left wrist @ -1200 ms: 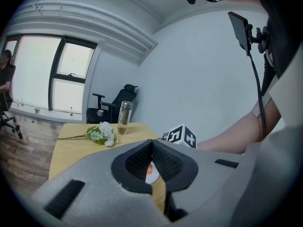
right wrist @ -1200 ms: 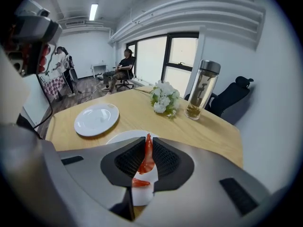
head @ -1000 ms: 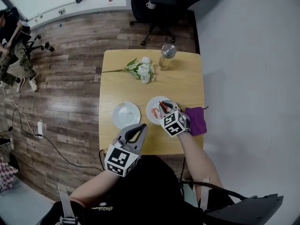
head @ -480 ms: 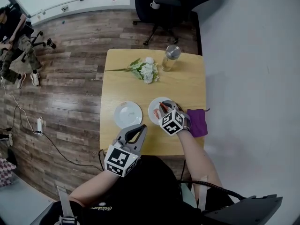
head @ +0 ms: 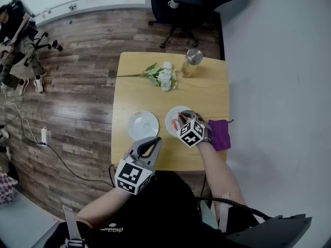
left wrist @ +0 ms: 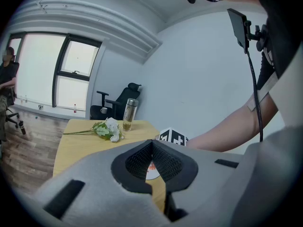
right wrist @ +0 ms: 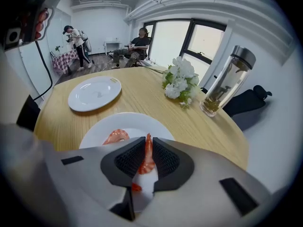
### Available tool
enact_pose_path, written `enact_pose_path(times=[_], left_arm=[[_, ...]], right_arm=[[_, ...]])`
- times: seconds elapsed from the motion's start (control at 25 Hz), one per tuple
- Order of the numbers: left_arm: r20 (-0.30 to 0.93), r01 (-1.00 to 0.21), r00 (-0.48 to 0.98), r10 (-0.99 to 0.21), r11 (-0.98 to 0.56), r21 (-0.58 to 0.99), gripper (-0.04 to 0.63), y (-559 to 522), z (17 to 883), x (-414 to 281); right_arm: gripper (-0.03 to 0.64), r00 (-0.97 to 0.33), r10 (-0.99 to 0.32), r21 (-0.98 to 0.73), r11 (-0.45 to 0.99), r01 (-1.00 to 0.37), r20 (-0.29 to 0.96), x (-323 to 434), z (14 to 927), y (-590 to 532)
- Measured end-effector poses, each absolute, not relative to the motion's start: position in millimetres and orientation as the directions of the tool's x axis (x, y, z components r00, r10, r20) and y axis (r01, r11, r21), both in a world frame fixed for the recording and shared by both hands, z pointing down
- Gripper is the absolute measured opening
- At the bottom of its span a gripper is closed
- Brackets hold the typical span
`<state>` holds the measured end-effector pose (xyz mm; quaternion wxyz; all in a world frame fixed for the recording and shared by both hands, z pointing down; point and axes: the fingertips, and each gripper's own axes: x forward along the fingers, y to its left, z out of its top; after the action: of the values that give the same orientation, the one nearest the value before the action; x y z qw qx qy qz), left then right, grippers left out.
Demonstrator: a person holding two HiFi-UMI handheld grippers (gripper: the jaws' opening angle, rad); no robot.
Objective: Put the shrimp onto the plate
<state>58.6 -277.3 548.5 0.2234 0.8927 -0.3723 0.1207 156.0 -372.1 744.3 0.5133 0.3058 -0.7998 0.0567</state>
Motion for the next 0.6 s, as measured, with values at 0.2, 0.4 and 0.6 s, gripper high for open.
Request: enact_pose_path(times=[0.2,0.4,0.6], left_arm=[[0.379,-0.719,0.693,-0.613,-0.624,0.306,0.002,-280.1,548.7,57.8],[0.380,-0.714,0.698,-0.607,-0.631,0.303,0.002,-280.5,549.5,58.0],[0.377,-0.716,0.696,-0.611,-0.628,0.304,0.002,-281.6,549.2,57.8]], right_arm=[[0.048,-0.286,-0.430,0.223,0.808,-0.546,0.857,155.2,745.7,-373.9],[0.049,-0.278,-0.433,0.230,0.805,-0.546,0.857,153.7,745.3,-375.3],[0.049,-0.286,-0.424,0.212,0.804,-0.555,0.859,153.2,745.3,-375.1]])
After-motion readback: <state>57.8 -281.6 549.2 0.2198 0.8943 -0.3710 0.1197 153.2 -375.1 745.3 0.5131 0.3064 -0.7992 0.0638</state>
